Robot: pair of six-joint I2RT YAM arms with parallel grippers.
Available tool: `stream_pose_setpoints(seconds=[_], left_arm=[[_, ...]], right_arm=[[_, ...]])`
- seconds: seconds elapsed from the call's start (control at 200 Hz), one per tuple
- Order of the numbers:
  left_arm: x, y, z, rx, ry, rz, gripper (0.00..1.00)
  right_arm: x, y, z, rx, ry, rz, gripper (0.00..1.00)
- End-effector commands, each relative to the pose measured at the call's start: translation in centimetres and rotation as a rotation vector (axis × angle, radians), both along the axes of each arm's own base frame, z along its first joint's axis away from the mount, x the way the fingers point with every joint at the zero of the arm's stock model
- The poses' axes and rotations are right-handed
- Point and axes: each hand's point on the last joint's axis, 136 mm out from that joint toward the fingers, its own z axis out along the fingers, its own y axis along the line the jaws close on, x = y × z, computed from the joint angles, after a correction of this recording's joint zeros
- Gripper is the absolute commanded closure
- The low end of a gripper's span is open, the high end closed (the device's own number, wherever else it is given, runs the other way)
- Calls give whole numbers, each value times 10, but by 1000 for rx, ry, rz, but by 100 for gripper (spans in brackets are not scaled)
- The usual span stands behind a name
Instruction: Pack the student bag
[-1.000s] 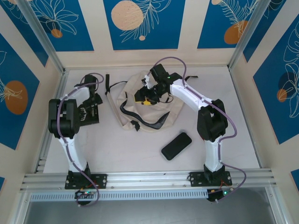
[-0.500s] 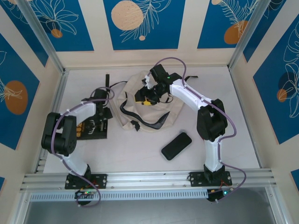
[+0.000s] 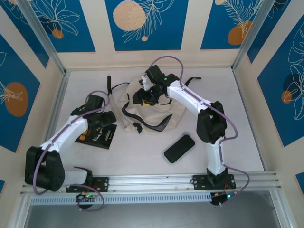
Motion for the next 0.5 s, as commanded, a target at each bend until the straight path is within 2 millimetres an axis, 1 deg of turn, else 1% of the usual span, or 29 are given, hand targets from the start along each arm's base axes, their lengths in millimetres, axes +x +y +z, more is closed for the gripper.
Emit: stream_pose_setpoints(seconds=[0.0,0.165,0.285,0.335,0.415,0.43,0.495], left_arm=[[-38,39,-24,45,113,153,17],[-61,64,-35,20,104,292,12],[-74,74,-44,1,115,353,12],[-76,76,-47,-4,116,367,12],[-78,77,-52,-16,121,383,14],[-78,77,-53,-19,122,386,14],[-77,76,-58,-35,122,389,17]], right_arm=[[-12,29,-17,-73,-54,89,45],[-24,77,-36,-104,-110,204,45],[-35,106,-53,-102,-132,280,44],[-40,117,-61,-94,-143,308,44],[-44,129,-70,-85,-143,330,45],[-45,132,-75,-84,-137,335,46],[-45,138,-85,-83,-124,340,51]])
